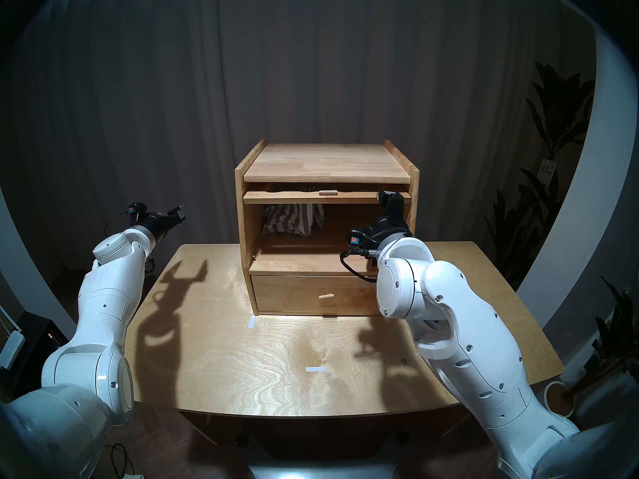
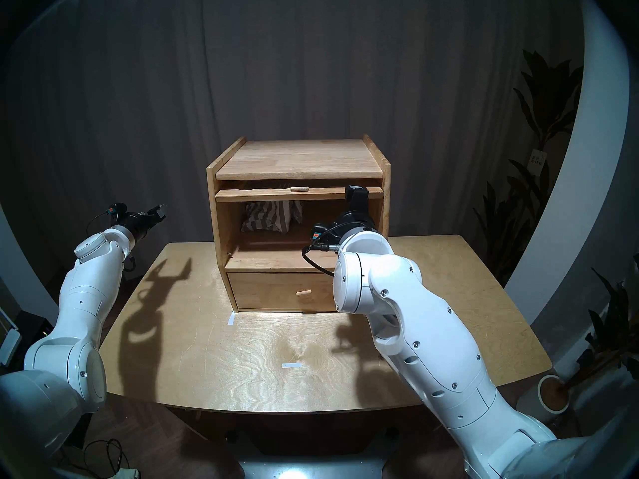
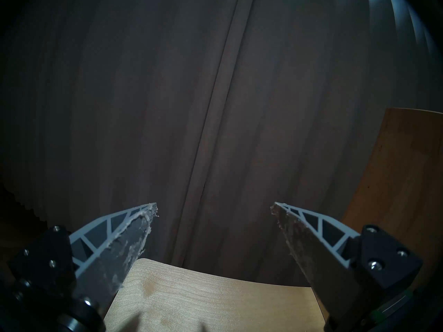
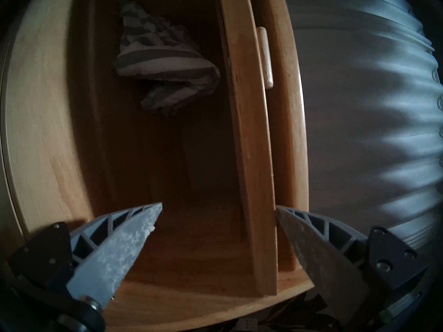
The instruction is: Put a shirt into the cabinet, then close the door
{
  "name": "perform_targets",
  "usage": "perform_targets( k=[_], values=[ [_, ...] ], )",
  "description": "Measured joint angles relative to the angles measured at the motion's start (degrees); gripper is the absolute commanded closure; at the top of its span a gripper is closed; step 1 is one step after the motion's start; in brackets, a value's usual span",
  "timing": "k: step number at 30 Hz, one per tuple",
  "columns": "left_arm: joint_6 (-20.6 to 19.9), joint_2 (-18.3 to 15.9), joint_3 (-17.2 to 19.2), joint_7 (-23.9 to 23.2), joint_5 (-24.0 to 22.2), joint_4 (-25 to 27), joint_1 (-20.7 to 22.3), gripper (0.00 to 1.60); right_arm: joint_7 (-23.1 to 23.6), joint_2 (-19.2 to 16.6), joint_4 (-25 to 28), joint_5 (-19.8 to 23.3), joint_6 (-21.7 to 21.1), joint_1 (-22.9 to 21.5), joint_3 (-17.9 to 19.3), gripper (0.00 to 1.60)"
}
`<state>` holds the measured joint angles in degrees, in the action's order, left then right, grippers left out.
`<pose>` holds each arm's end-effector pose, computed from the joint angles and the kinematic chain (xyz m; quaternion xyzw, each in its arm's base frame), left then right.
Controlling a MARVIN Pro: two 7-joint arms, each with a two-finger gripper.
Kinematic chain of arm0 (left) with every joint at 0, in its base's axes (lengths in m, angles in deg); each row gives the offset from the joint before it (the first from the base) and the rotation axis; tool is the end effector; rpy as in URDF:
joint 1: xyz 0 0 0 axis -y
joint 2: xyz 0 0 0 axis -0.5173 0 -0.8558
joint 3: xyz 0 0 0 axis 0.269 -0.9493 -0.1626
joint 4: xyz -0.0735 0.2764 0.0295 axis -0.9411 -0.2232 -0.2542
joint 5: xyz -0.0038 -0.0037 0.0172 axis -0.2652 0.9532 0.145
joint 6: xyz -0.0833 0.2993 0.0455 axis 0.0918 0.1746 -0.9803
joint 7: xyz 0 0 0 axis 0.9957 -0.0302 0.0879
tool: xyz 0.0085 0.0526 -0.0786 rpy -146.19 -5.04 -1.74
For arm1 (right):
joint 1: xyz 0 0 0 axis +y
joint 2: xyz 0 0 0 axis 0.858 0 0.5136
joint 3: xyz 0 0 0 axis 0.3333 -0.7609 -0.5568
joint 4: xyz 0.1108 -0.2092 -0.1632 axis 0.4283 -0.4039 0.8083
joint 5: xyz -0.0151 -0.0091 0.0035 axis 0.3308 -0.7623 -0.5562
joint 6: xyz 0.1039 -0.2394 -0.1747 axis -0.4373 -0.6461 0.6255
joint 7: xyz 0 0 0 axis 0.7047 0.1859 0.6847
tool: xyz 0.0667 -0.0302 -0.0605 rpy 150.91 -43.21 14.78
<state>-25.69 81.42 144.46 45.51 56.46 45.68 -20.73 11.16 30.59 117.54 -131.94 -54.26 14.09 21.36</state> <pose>0.5497 0.2700 -0.2123 0.7248 0.1044 0.6771 0.0728 0.4044 0.0974 -0.1282 0.5536 0.5140 0.4987 0.4249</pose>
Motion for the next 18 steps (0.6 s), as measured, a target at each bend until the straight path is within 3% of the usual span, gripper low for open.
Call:
perform_targets(
  k=[16,17,18],
  values=[
    [2.9,-0.2,-1.4,-1.2,1.4,-5.2,2.7,0.00,11.8,2.2,-7.1,-5.1,2.6,-9.2,-2.7,0.00],
    [3.2,-0.2,-1.6,-1.3,1.5,-5.8,2.9,0.00,12.8,2.4,-7.6,-5.6,2.6,-9.9,-3.0,0.61],
    [3.3,-0.2,-1.6,-1.4,1.6,-6.1,3.1,0.00,13.4,2.5,-7.9,-5.9,2.6,-10.3,-3.2,0.92]
  ],
)
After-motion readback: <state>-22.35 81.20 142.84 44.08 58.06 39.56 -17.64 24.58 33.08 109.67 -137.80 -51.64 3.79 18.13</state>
